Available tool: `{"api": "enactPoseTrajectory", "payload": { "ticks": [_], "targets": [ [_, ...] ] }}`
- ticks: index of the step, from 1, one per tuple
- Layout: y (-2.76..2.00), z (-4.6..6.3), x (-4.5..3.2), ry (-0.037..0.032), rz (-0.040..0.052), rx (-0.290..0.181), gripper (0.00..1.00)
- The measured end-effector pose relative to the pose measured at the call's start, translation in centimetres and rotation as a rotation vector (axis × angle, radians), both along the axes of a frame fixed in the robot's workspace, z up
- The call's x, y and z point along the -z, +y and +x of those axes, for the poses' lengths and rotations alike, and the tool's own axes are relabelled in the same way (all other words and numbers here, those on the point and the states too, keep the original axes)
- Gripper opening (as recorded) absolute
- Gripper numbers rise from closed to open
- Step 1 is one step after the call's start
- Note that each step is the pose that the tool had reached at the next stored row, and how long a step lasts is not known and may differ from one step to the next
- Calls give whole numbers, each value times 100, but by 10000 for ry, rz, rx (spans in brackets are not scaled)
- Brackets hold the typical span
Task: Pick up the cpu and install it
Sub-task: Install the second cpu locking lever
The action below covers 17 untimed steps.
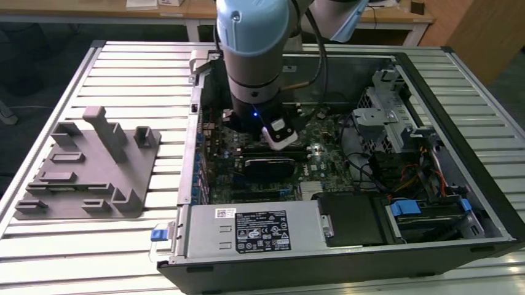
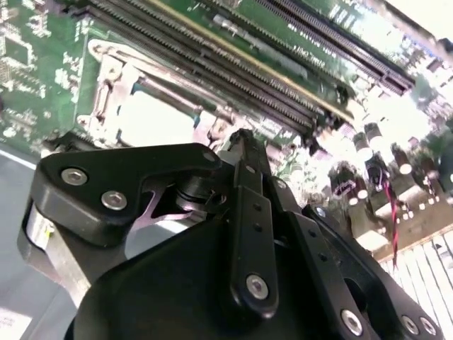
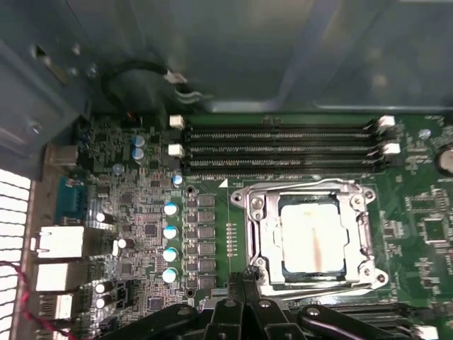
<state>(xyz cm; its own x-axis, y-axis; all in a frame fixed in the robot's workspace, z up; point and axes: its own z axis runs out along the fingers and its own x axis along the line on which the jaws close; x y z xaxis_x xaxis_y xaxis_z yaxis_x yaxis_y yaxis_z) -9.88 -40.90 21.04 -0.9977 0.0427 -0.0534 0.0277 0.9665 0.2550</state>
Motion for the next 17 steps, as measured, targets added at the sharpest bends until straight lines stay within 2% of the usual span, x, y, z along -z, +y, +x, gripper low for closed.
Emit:
{"api": "enactPoseTrajectory", "payload": {
  "ticks": [6,8,14,17],
  "targets": [
    [24,0,-151,-1,-34,3,11],
    [30,1,-159,-3,-62,13,11],
    [44,35,-159,0,-279,277,11],
    [53,76,-156,1,-346,396,11]
  ]
}}
